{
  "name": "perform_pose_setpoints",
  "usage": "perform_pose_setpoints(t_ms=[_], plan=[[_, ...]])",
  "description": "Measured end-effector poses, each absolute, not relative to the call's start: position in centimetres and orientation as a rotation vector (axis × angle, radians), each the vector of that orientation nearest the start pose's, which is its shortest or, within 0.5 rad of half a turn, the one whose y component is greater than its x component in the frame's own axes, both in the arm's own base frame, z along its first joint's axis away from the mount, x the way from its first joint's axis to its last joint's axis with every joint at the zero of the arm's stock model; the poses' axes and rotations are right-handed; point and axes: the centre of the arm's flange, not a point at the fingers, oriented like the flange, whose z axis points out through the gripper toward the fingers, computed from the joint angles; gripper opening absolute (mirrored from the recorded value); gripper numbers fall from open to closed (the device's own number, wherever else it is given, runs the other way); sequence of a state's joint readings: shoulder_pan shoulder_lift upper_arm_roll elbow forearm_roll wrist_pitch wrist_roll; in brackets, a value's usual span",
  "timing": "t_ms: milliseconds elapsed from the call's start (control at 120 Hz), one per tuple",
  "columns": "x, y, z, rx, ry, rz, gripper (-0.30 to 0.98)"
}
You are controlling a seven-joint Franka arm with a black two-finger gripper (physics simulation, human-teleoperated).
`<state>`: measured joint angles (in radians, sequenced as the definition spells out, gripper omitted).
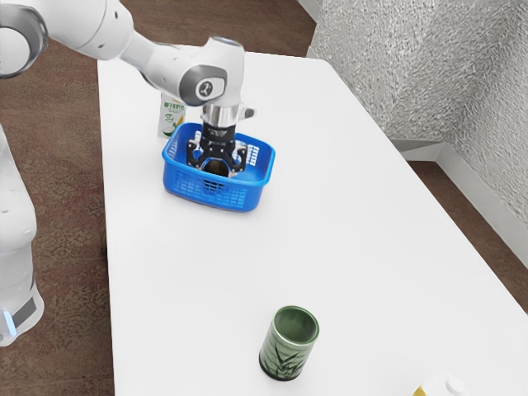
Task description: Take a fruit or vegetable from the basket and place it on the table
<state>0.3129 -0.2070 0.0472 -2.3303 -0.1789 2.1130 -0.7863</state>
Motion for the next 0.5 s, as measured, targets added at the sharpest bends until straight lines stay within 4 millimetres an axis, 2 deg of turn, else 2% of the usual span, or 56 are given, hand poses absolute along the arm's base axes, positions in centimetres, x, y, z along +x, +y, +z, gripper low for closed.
perform_pose_setpoints(t_ms=[167,333,383,433,500], plan=[[44.6,16.1,41.7,-2.672,-1.953,0.097,0.33],[44.7,16.1,42.1,-2.648,-1.985,0.086,0.30],[44.7,16.1,42.8,-2.645,-1.991,0.062,0.29],[45.3,16.4,45.3,-2.650,-1.971,-0.032,0.28],[46.8,16.8,51.5,-2.662,-1.924,-0.249,0.28]])
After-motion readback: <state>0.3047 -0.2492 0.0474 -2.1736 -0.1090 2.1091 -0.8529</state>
